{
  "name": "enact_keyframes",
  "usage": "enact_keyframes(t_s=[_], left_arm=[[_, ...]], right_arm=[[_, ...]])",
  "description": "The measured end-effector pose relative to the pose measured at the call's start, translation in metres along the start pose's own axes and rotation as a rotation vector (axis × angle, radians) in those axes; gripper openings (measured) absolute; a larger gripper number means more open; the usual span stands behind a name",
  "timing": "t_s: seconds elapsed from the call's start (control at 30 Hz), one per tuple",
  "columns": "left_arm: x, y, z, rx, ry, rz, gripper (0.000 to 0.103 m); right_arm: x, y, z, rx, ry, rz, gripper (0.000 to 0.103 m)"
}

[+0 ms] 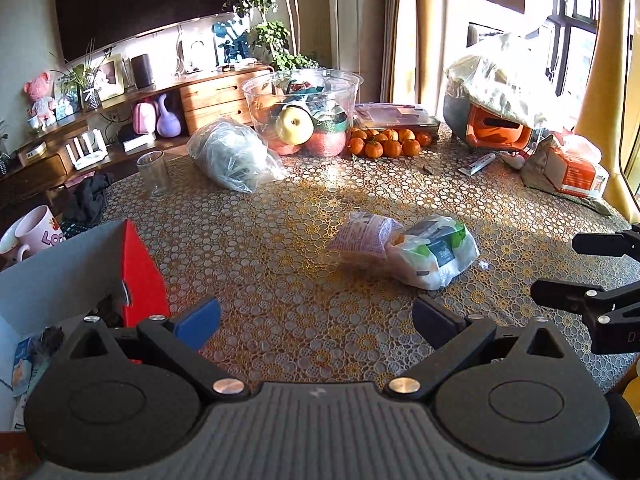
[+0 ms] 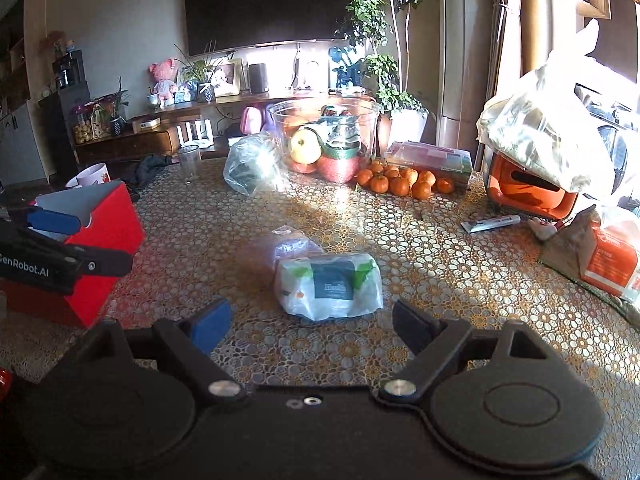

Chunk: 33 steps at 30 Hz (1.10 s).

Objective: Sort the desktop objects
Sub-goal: 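Withdraw both tools from the box toward the white snack bags on the table, then grasp the pink-labelled clear bag with the left tool while the right tool grasps the white green-printed bag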

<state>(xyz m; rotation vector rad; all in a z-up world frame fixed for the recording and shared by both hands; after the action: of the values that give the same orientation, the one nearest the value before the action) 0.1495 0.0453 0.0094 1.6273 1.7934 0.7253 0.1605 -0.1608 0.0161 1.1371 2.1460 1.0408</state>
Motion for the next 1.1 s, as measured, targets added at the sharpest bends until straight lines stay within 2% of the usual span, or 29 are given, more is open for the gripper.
enact_keyframes(t_s=[0.67,1.1], left_arm=[[-0.031,0.036,0.094,0.026,-0.005,0.06,0.103],[-0.047,0.049,0.158,0.077,-0.053,0.109,0.103]], right_arm=[[-0.046,-0.008,0.068,0.068,0.03,0.038,0.088],[-0.063,-0.015,0.105,0.11,0.043,0.089,0.088]])
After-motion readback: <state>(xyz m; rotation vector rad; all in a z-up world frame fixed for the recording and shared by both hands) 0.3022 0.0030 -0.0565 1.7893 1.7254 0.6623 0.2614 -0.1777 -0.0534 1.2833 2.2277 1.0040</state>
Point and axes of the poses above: each gripper's, at about its wrist camera, not at the fingertips, and z roughly the way its jaws point, x to its left, y to its top, the point moved 6 cm from there along z, roughly the way its jaws point, and after that the axes turned 9 degrees about -z, right-handed, at the moved point
